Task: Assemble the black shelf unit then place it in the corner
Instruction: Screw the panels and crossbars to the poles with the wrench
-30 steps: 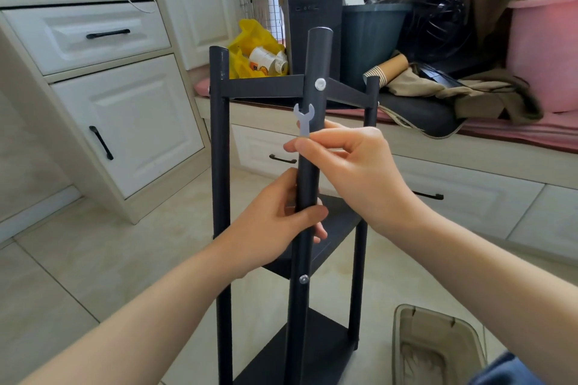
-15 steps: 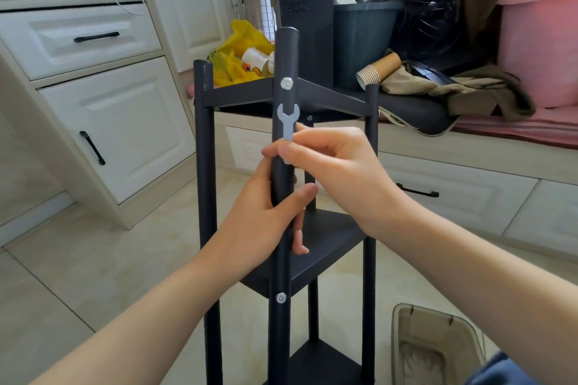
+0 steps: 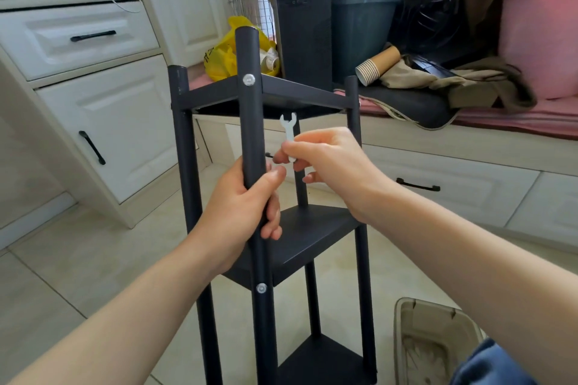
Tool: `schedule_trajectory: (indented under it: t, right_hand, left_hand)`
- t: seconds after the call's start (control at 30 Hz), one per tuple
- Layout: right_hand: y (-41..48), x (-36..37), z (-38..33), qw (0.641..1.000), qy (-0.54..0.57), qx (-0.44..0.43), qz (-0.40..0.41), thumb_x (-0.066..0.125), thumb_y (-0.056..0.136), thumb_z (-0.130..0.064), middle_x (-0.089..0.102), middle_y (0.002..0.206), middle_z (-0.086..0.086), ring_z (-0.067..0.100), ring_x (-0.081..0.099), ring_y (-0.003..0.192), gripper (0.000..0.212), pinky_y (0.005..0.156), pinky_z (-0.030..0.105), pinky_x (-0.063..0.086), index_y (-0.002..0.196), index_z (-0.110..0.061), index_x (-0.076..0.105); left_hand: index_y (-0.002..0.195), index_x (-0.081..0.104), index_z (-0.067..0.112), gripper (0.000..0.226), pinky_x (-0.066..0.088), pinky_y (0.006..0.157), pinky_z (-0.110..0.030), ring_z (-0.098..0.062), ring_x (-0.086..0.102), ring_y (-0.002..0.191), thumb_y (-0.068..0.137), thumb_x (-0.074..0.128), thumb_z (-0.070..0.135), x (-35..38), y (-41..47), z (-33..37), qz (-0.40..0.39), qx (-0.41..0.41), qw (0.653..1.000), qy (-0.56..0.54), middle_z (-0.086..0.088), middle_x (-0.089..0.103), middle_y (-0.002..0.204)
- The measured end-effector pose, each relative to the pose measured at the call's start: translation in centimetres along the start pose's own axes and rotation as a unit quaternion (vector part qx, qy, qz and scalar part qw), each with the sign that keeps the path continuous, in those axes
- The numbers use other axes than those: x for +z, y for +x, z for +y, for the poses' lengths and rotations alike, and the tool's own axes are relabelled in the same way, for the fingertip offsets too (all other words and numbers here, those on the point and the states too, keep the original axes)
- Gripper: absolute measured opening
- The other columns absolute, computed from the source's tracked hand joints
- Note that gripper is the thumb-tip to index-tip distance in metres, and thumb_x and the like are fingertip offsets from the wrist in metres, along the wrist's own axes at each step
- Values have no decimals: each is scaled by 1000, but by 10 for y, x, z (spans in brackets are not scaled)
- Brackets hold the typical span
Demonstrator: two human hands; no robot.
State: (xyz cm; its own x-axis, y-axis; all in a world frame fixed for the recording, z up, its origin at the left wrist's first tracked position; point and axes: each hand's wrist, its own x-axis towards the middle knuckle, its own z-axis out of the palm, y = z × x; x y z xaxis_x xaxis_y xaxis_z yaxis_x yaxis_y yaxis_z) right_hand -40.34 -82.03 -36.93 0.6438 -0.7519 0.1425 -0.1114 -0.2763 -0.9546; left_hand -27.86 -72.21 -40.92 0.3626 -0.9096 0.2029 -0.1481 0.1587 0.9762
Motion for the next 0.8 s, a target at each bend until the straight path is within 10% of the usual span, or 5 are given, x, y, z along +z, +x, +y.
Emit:
schedule_trajectory:
  t: [0.8]
  right_hand:
    - [17,6,-1,999,9,6,48,63,93,-14,52,65,-9,8,49,67,22,73,30,42,73,-14,74]
  left_hand:
    - [75,56,29,30,52,49,-32,-15,36,35,104,53,25,0,-6,1,-90,-31,995,-26,-4,41,51]
